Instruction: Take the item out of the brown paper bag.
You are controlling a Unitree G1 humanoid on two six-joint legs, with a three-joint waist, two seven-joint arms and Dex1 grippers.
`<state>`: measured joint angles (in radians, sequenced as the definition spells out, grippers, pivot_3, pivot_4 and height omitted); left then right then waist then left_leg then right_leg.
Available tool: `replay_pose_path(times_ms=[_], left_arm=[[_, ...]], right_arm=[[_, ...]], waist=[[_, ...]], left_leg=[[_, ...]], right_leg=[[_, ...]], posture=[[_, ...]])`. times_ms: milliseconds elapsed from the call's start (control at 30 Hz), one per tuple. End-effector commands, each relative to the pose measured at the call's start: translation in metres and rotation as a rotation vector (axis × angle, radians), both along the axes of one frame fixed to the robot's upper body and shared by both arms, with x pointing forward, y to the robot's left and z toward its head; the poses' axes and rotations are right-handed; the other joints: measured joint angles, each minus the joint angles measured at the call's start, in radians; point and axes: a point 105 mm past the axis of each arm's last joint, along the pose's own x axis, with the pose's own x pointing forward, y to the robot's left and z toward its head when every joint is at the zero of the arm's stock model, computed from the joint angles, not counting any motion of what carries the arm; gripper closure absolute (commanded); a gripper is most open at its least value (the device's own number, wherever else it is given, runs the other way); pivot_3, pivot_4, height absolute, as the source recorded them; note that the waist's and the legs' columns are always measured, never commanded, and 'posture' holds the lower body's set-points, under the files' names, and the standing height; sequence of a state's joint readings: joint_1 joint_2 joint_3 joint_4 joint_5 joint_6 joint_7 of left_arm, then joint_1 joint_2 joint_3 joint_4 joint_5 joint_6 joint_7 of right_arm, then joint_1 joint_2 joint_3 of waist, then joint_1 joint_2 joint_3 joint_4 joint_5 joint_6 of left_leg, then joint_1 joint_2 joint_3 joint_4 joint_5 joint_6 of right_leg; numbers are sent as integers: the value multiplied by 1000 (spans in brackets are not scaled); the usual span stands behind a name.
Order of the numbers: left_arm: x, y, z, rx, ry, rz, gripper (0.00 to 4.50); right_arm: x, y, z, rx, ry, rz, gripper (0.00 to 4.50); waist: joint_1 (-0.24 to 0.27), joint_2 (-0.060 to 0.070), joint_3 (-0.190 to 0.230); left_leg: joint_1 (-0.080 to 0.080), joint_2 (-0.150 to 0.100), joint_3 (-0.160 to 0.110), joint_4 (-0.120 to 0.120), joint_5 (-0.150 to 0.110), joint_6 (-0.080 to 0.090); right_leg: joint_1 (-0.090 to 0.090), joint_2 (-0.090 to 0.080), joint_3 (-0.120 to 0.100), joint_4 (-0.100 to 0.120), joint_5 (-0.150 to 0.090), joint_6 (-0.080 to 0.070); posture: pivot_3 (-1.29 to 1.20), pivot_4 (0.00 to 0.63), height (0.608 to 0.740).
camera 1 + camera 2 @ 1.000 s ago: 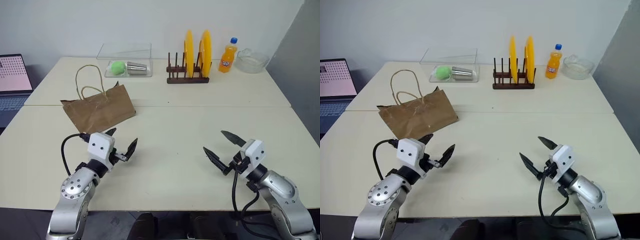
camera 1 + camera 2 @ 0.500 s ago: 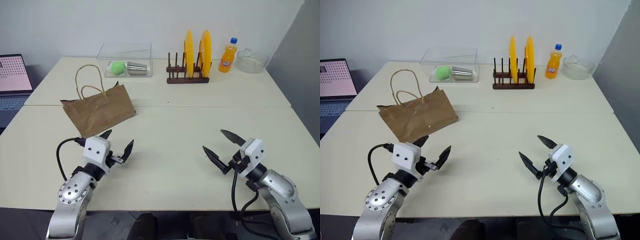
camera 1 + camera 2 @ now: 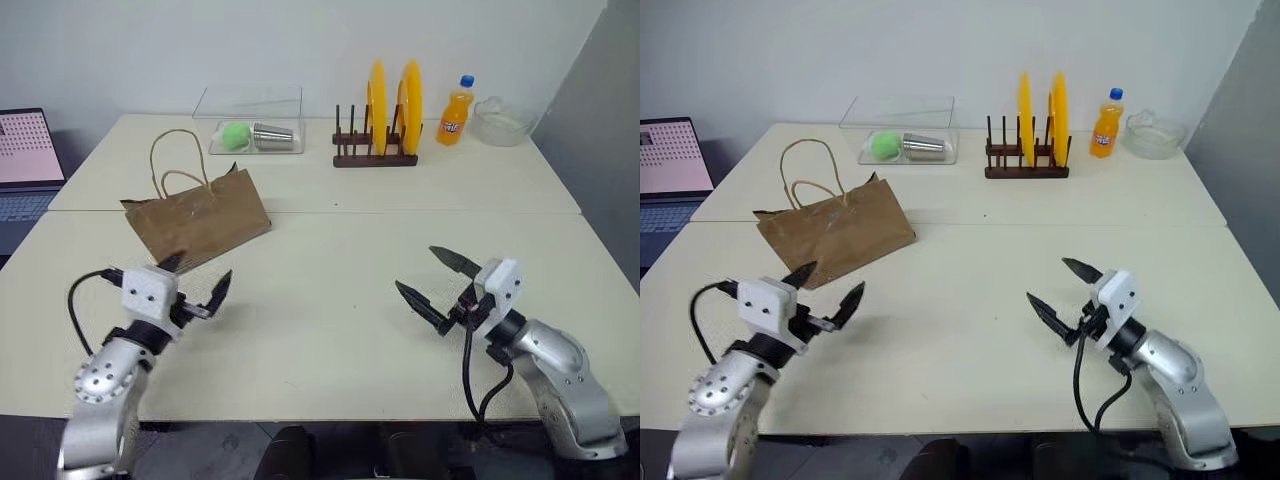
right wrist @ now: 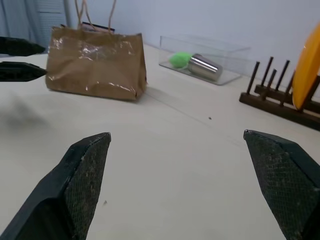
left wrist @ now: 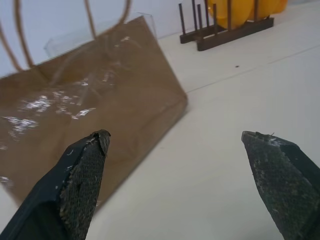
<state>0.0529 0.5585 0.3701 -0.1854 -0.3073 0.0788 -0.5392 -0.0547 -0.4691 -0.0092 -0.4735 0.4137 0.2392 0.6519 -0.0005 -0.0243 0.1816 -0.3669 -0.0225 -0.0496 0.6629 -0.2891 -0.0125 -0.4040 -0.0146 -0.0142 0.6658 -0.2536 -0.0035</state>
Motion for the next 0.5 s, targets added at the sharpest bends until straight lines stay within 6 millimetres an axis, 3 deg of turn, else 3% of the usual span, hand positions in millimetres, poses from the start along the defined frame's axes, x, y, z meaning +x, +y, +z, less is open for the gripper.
replay_pose_path(times_ms=[33, 133, 500], left_arm=[[4, 26, 27, -2, -40, -4, 16], [13, 36, 44, -24, -23, -36, 16], [52, 32, 103, -74, 13, -153, 16]], right_arm=[[-7, 14, 19, 7, -26, 118, 0], [-7, 20, 25, -1, -27, 171, 0], [-17, 39, 40, -61, -22, 359, 0]], waist=[[-1, 0, 0], [-1, 0, 0], [-1, -1, 1]], left_leg=[[0, 0, 0, 0, 0, 0], [-1, 0, 0, 0, 0, 0], [-2, 0, 0, 0, 0, 0]], right_leg=[[0, 0, 0, 0, 0, 0], [0, 0, 0, -1, 0, 0], [-1, -1, 0, -1, 0, 0]], posture=[[0, 150, 740], [0, 150, 740], [0, 150, 740]])
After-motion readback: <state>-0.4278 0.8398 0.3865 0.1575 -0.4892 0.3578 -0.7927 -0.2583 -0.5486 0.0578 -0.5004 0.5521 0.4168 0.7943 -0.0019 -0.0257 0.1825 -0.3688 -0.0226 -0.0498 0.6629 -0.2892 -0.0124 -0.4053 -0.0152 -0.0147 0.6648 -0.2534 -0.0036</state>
